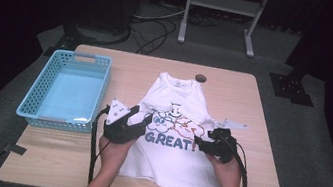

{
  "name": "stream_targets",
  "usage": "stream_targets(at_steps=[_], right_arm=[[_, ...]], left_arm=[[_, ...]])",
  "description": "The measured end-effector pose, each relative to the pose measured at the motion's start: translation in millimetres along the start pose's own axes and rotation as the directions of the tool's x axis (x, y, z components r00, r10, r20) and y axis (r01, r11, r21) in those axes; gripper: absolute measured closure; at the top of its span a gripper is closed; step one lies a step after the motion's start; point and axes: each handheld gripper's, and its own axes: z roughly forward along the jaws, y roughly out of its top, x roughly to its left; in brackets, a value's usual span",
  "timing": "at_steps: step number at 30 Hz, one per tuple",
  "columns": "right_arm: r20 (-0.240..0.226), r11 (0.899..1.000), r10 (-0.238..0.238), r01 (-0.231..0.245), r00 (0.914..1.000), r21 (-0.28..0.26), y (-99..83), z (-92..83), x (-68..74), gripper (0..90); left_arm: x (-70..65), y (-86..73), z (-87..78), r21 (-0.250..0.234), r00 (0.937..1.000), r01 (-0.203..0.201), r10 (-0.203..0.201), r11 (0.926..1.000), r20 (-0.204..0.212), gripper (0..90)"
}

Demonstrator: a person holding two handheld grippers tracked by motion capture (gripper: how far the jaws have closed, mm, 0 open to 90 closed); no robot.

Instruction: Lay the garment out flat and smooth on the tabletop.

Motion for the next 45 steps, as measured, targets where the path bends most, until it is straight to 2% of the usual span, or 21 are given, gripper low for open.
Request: stream_targets(at_steps=[5,11,14,19,27,32,34,36,39,45], right_arm=[[0.006,0.999,-0.024,0.023,0.9997,0.035,-14.7,-0.4,4.5,40.3],[0.026,0.992,-0.090,0.088,0.9956,0.095,-24.3,2.4,8.7,39.7],[0.015,0.993,-0.087,0.085,0.9961,0.077,-28.6,1.0,7.2,40.2],[-0.009,0.990,-0.108,0.109,0.9941,0.084,-31.8,-4.1,2.5,40.4],[-0.023,0.991,-0.120,0.122,0.9925,0.063,-44.5,-17.7,-21.3,40.5],[-0.024,0.991,-0.121,0.122,0.9923,0.052,-50.3,-23.6,-30.5,37.1],[-0.024,0.992,-0.112,0.113,0.9934,0.057,-51.2,-25.4,-30.7,35.1],[-0.033,0.994,-0.105,0.107,0.9939,0.036,-53.9,-28.6,-29.7,35.1],[-0.030,0.993,-0.120,0.121,0.9923,0.017,-56.9,-33.4,-25.3,34.6],[-0.031,0.991,-0.131,0.131,0.9909,-0.005,-61.3,-39.4,-19.3,33.9]], left_arm=[[-2.6,-8.5,-13.9,0.001,1.0000,0.005,-0.005,1.0000,0.000,40.6],[-4.2,-12.8,-31.2,-0.009,1.0000,-0.006,0.006,0.9999,0.000,40.4],[-5.1,-15.2,-39.3,-0.015,1.0000,-0.010,0.010,0.9998,0.000,40.2],[-6.2,-21.0,-52.3,-0.022,0.9999,-0.014,0.014,0.9997,0.000,39.2],[-6.5,-34.3,-71.5,-0.028,1.0000,-0.008,0.009,0.9996,0.002,38.9],[-11.0,-39.5,-81.2,-0.041,0.9997,-0.010,0.010,0.9991,0.022,38.9],[-14.2,-41.9,-83.9,-0.042,0.9992,-0.018,0.019,0.9990,0.034,38.9],[-17.7,-45.0,-86.5,-0.040,0.9984,-0.033,0.035,0.9987,0.044,38.9],[-22.9,-52.2,-89.4,-0.037,0.9971,-0.052,0.054,0.9980,0.054,39.5],[-31.8,-75.4,-90.8,-0.008,0.9960,-0.055,0.056,0.9984,0.069,42.9]])
